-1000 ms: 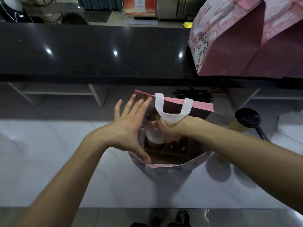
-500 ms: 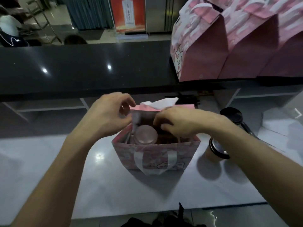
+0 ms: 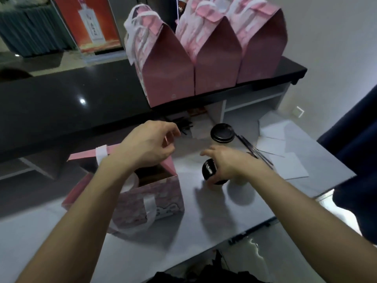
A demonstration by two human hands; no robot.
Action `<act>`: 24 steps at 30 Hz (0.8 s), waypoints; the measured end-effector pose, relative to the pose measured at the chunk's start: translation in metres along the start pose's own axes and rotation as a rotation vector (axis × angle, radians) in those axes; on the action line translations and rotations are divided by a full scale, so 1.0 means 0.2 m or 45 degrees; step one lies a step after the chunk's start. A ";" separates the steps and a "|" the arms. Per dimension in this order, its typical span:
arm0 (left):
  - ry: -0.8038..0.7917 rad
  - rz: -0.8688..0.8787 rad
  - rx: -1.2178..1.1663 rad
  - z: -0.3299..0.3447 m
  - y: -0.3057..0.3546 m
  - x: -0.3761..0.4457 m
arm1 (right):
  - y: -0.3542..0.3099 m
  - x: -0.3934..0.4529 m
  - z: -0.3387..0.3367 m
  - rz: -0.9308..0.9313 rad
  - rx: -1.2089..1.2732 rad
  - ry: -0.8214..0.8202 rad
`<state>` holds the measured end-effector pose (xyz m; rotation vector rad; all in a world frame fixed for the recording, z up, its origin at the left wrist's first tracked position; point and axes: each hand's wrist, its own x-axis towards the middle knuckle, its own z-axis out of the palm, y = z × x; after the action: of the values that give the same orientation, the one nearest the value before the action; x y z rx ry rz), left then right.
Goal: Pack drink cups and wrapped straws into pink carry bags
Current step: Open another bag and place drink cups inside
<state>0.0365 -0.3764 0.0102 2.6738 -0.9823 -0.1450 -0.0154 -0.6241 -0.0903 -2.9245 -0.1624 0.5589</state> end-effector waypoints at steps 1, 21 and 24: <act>-0.016 -0.009 0.013 0.01 0.00 0.01 | 0.01 0.02 0.05 -0.001 -0.038 -0.041; -0.242 -0.436 0.253 -0.13 -0.46 -0.51 | -0.59 -0.05 -0.74 -0.547 0.541 0.624; -0.237 -0.316 0.256 -0.08 -0.55 -0.52 | -0.66 -0.04 -0.72 -0.630 0.585 0.451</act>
<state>0.0289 -0.2251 -0.0091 3.0060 -0.7449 -0.3714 0.0208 -0.5147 0.0683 -2.3569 -0.5983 -0.0073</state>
